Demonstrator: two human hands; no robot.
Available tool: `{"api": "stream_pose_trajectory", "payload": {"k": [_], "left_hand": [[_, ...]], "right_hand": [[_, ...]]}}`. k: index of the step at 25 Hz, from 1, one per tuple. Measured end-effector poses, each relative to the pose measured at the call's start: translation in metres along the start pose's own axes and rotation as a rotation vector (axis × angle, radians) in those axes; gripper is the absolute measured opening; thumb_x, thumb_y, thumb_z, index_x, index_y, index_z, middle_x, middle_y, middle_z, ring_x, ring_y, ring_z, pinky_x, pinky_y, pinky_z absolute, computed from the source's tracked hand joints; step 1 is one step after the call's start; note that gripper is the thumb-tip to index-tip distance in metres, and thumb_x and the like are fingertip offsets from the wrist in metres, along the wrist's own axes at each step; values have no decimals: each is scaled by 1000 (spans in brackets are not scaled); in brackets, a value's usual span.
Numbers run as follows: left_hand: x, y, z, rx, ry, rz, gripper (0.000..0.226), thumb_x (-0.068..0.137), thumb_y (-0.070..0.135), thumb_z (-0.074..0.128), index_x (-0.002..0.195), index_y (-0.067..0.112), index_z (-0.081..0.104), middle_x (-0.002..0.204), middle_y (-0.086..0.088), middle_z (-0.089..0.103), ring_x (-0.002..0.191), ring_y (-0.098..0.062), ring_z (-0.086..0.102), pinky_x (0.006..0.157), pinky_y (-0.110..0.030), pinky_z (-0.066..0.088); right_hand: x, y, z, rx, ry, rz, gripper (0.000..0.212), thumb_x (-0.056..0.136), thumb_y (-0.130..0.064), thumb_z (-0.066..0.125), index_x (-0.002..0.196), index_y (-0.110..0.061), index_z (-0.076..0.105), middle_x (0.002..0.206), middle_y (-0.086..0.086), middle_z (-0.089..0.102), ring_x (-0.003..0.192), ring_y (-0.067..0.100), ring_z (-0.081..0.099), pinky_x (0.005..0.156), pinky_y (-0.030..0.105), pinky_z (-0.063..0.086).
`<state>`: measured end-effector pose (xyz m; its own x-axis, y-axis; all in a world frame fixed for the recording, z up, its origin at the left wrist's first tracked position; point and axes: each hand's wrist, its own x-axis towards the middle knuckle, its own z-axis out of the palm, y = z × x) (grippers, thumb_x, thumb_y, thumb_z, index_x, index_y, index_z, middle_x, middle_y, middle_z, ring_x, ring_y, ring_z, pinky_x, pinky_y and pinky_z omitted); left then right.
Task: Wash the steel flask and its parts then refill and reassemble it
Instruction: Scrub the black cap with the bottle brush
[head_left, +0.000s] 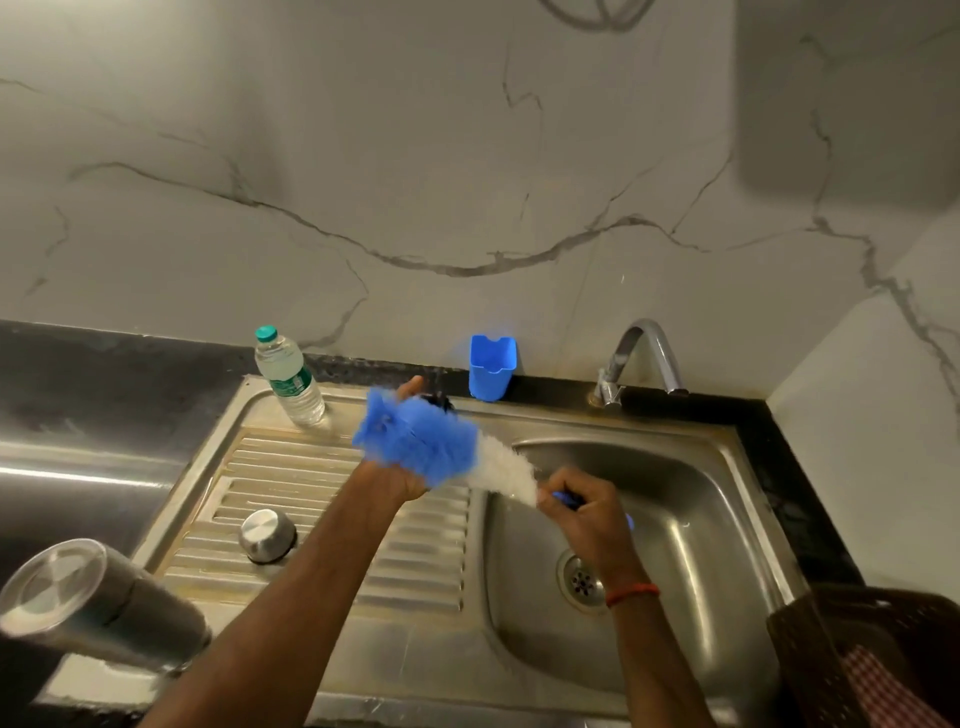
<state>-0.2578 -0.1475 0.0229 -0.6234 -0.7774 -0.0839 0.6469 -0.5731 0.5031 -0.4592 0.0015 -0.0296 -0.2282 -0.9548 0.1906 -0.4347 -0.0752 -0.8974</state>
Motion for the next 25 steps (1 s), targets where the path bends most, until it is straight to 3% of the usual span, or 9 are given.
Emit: {"api": "stream_pose_trajectory", "payload": {"k": [1,2,3,4,6,11,15,21,25], "left_hand": [[0,1,5,155,83,32,101,99,68,7,133,-15,55,133,-34,59,125,-40,59,118,-48,36],[1,9,18,267,232,-83,90,98,69,23,112,-7,71,113,-26,72,104,-35,71,98,-47,55],[-1,14,17,252,407,-211,71,96,64,42,98,0,74,91,-15,75,78,-27,74,71,-37,63],[-4,18,10,152,482,-206,55,93,59,53,91,7,73,79,-8,72,63,-21,70,55,-28,59],[3,18,12,95,573,-201,45,90,58,59,87,14,69,69,-1,66,50,-15,62,43,-19,49],[24,6,10,103,533,-177,50,89,63,60,97,14,67,71,0,66,50,-13,59,43,-19,49],[35,2,0,49,457,-176,49,91,60,60,106,13,66,81,-1,69,55,-12,61,46,-20,53],[39,2,-5,66,443,-205,46,94,54,60,116,13,62,79,-3,68,57,-12,62,47,-21,54],[38,6,-10,68,462,-210,44,94,52,62,118,15,61,81,-2,70,58,-13,63,48,-21,55]], "right_hand": [[-7,7,-4,39,7,29,12,86,-17,74,77,-15,66,71,-5,60,69,14,58,65,26,49],[-16,11,-9,97,33,64,11,85,-25,73,77,-18,68,72,-5,62,70,12,59,65,23,49],[-22,11,-12,153,69,98,13,84,-30,73,76,-20,69,71,-5,63,68,8,59,64,19,48],[-25,11,-13,193,114,134,15,85,-30,75,74,-22,68,69,-5,62,66,6,58,63,17,46],[-20,6,-9,223,193,224,18,89,-22,72,72,-23,66,65,2,58,63,5,55,60,17,44],[13,-11,-12,343,207,342,11,97,-21,62,97,-19,72,69,0,63,59,8,48,53,19,39],[46,-30,-9,506,126,380,29,99,-5,54,124,-15,65,84,5,71,66,9,57,60,21,50],[80,-46,9,576,96,498,28,99,-11,58,123,0,65,82,9,71,67,14,57,60,24,50],[104,-68,12,734,153,382,34,92,-28,60,120,-11,65,83,13,69,64,14,58,58,25,48]]}}
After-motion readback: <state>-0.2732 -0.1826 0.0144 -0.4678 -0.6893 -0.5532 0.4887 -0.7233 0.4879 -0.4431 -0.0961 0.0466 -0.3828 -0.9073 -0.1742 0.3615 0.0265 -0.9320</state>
